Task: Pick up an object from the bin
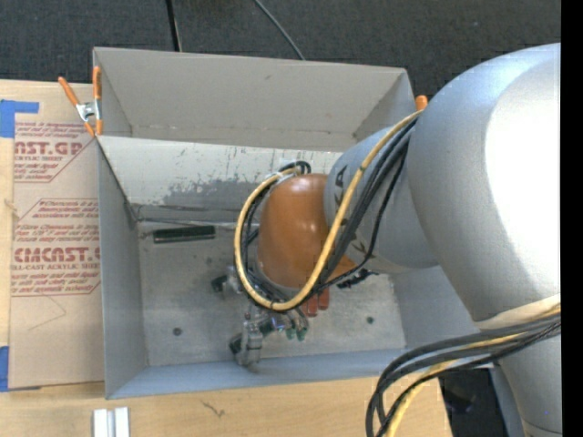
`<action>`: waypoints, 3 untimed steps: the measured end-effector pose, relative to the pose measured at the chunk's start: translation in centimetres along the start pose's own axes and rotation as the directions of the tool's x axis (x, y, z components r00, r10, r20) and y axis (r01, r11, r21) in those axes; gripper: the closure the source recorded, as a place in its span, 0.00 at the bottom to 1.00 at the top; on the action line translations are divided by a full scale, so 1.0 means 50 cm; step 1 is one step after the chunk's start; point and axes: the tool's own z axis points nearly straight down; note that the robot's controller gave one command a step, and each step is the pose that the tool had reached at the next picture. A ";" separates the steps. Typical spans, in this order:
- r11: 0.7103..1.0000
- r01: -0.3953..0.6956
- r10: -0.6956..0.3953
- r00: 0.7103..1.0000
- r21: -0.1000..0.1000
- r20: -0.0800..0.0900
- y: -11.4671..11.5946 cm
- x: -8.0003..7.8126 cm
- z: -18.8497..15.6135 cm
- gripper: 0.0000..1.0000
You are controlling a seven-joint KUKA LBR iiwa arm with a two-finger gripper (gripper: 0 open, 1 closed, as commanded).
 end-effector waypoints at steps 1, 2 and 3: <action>0.991 0.133 -0.133 0.991 0.003 -0.005 0.007 -0.012 0.007 1.00; 0.986 0.166 -0.166 0.986 0.003 -0.004 0.041 -0.018 0.008 1.00; 0.983 0.186 -0.186 0.982 0.002 -0.013 0.053 -0.035 -0.086 1.00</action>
Offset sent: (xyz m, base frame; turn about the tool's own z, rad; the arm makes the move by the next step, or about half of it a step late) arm 0.0000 0.0000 0.0000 0.0000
